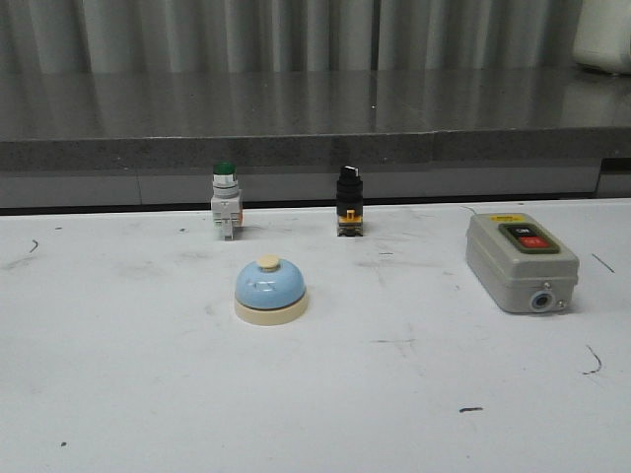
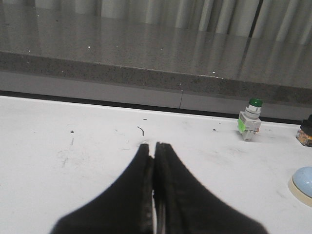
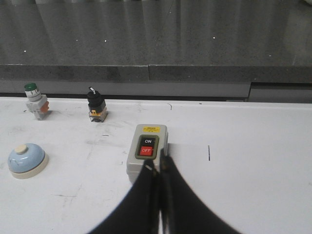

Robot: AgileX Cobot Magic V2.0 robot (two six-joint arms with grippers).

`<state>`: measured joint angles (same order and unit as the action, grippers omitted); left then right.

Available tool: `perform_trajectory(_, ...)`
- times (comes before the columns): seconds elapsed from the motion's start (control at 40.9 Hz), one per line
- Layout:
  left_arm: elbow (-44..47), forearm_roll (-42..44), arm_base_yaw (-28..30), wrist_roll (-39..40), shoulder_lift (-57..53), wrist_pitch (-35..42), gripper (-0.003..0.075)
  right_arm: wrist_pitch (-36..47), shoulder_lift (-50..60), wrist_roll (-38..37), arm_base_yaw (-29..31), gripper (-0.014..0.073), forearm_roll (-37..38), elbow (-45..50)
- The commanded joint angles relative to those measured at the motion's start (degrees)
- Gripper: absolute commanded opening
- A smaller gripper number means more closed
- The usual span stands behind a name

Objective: Place and press bell with both arms

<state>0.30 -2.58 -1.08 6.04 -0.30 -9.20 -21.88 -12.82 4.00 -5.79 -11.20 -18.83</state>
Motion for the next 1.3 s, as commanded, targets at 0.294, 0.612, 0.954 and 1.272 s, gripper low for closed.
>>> perform_trajectory(0.294, 1.33, 0.05, 0.09, 0.60, -0.95, 4.55, -0.0020, 4.36, -0.49, 0.08, 0.35, -0.0067, -0.23, -1.43)
perform_trajectory(0.612, 1.33, 0.05, 0.09, 0.60, -0.95, 4.55, -0.0020, 5.92, -0.40, 1.66, 0.35, -0.0067, 2.50, -0.45)
perform_trajectory(0.954, 1.33, 0.05, 0.09, 0.60, -0.95, 4.55, -0.0020, 16.47, 8.23, 1.73, 4.66, -0.0067, 4.90, 15.76)
perform_trajectory(1.272, 1.33, 0.05, 0.09, 0.60, -0.95, 4.55, -0.0020, 10.51, 14.15, 1.73, 5.08, -0.0067, 4.85, 20.02)
